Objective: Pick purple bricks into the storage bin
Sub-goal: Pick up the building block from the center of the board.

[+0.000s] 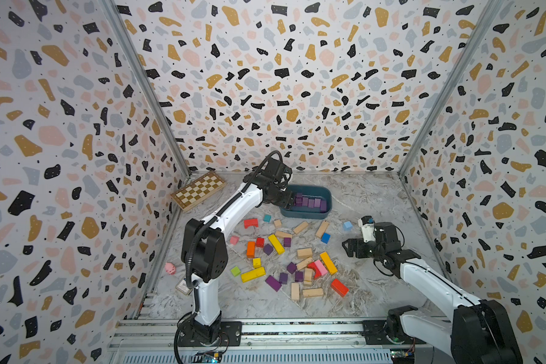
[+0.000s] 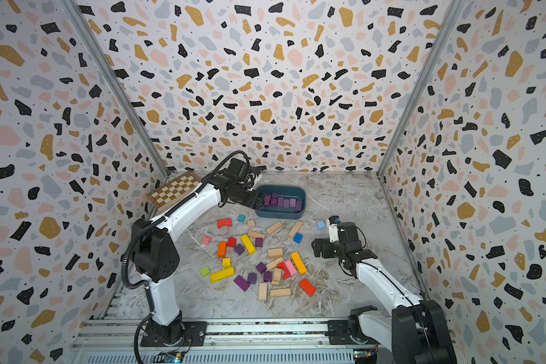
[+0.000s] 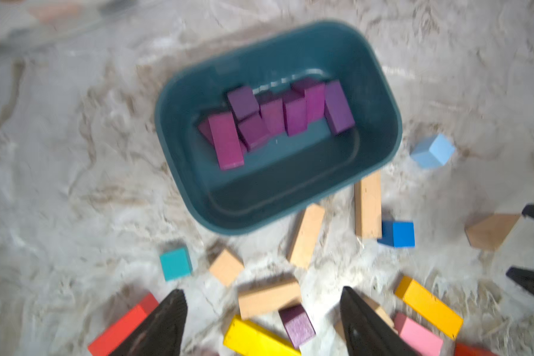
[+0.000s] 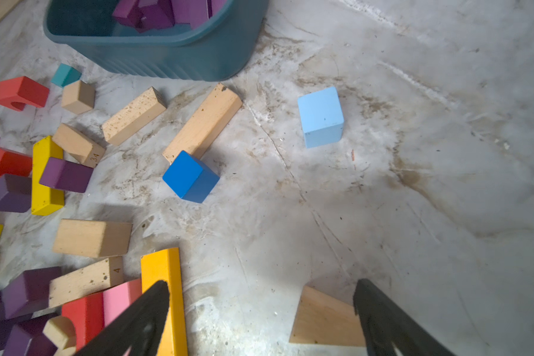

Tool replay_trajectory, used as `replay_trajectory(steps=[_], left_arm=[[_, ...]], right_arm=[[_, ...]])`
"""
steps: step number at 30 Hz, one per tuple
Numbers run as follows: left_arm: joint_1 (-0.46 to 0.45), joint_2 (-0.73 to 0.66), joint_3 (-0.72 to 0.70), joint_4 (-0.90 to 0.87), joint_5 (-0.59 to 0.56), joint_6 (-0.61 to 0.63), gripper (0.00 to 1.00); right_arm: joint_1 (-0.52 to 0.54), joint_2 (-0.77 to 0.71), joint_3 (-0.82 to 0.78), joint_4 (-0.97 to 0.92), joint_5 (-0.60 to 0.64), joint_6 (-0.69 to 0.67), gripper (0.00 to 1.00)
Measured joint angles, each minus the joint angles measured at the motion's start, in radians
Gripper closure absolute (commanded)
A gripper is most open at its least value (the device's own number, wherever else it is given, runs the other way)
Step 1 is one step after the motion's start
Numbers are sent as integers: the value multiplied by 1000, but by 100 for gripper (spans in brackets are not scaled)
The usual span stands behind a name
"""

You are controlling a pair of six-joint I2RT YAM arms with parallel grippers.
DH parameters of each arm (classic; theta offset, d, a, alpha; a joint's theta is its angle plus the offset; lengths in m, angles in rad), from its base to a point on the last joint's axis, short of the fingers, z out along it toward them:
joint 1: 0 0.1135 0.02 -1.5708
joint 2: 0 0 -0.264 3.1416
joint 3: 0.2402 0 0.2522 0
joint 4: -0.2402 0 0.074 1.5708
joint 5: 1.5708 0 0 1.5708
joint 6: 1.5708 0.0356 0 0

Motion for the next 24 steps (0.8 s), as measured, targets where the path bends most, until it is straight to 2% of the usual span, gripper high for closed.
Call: replay_trajectory(steps=[5,10,24], left_arm=[[-47,-104,-206,-2,-19,-35,12],[-76,-151,-324,13,-11,-76,13],[-114,-15,-358,99,25,-123,15]], right_arm=[[0,-1,0,0,-8,0,4],[2,-6,0,0,-11,0,4],[4,-38,-3,-1,-7,1,4]])
